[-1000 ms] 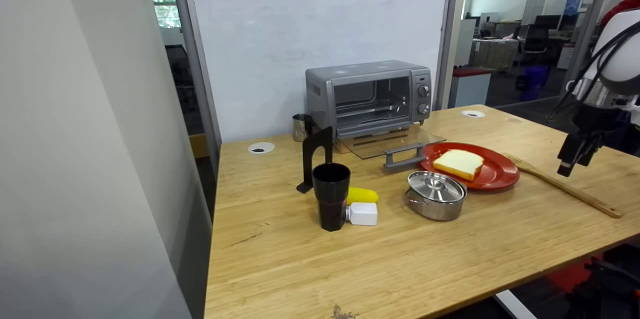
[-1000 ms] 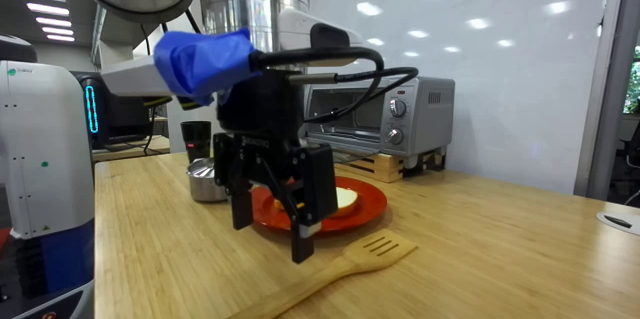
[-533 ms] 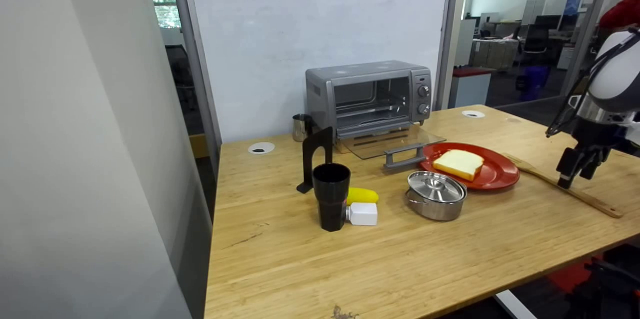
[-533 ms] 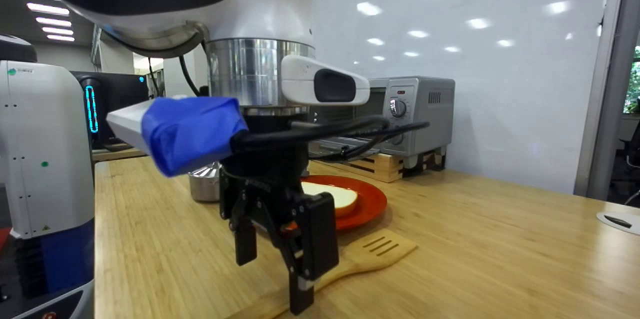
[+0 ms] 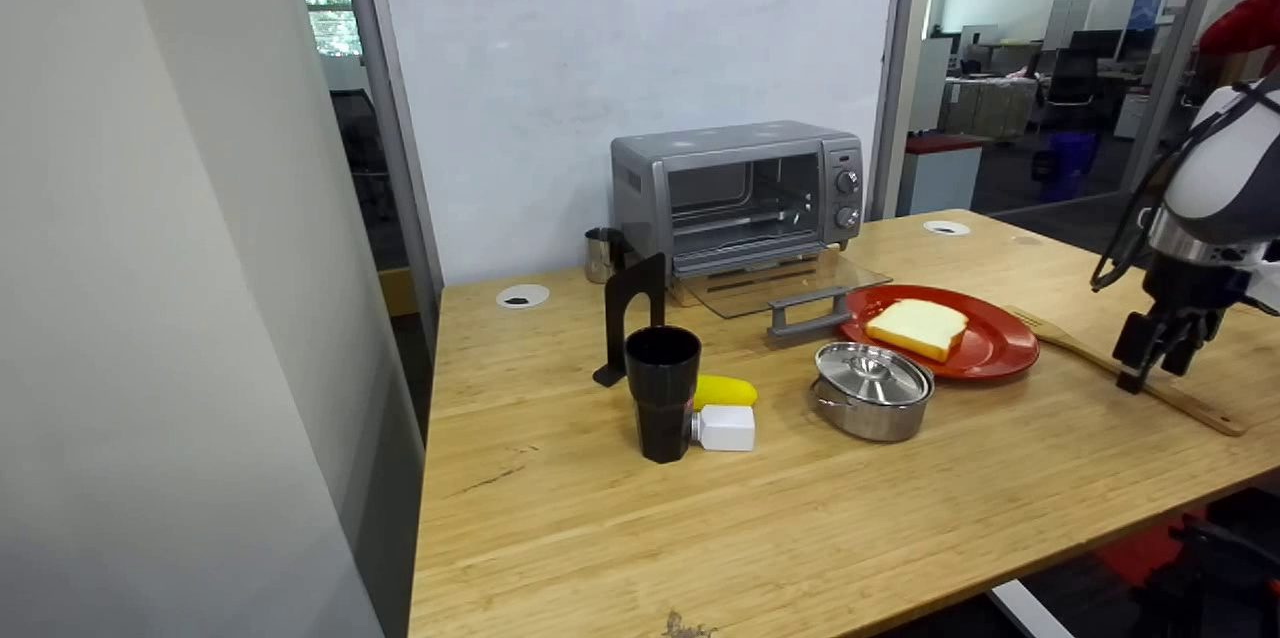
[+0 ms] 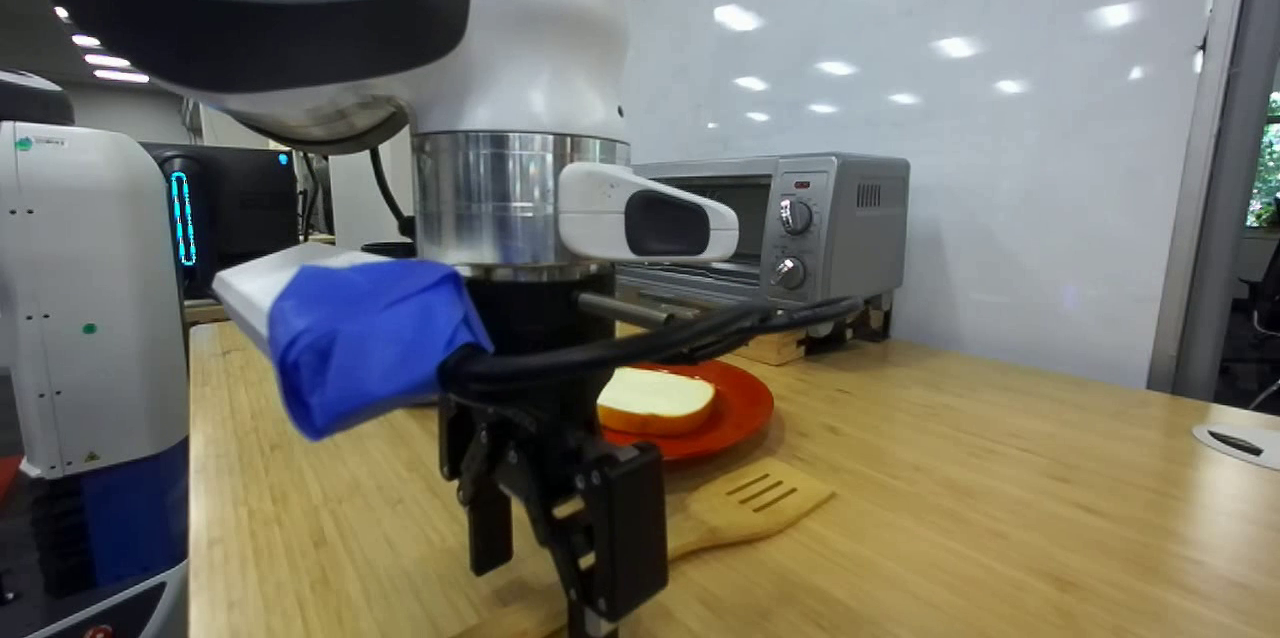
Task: Open the oven door, pick up the slice of bread from the red plate using the wooden spatula and put it in the oven, close the oven door
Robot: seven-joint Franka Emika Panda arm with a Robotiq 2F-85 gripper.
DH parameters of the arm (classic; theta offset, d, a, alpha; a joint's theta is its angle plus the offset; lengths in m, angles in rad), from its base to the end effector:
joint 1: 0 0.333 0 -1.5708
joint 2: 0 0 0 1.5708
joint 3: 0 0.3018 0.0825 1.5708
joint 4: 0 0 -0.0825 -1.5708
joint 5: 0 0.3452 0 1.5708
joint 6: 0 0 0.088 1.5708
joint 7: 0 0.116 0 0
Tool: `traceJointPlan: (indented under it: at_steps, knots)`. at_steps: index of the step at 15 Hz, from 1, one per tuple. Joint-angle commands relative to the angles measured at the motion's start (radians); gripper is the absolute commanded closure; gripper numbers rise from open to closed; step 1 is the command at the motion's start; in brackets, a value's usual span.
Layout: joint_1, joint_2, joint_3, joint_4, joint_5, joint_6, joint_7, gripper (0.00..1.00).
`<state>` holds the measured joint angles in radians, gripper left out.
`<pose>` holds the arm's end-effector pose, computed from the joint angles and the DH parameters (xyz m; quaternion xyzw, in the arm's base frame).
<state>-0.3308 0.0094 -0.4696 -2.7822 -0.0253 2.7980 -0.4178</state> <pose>0.2582 -0.2651 0.2230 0.9839 -0.1784 -0.0007 0.0074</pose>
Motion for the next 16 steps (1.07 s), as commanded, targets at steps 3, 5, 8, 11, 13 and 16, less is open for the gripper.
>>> traceJointPlan:
  at_steps: [3,5,8,11,13,16]
  knots:
    - [0.004,0.029,0.005,0.000,0.013,0.039,-0.019,0.49]
    - [0.006,0.028,0.006,0.000,0.011,0.037,-0.018,0.63]
    - [0.014,0.020,0.011,0.000,0.009,0.031,-0.018,0.84]
    - [0.020,0.001,0.011,-0.001,0.009,0.018,-0.029,0.95]
    - [0.020,-0.019,0.010,-0.001,-0.012,-0.004,-0.023,0.94]
    - [-0.011,-0.085,0.041,0.005,-0.083,-0.112,-0.023,0.94]
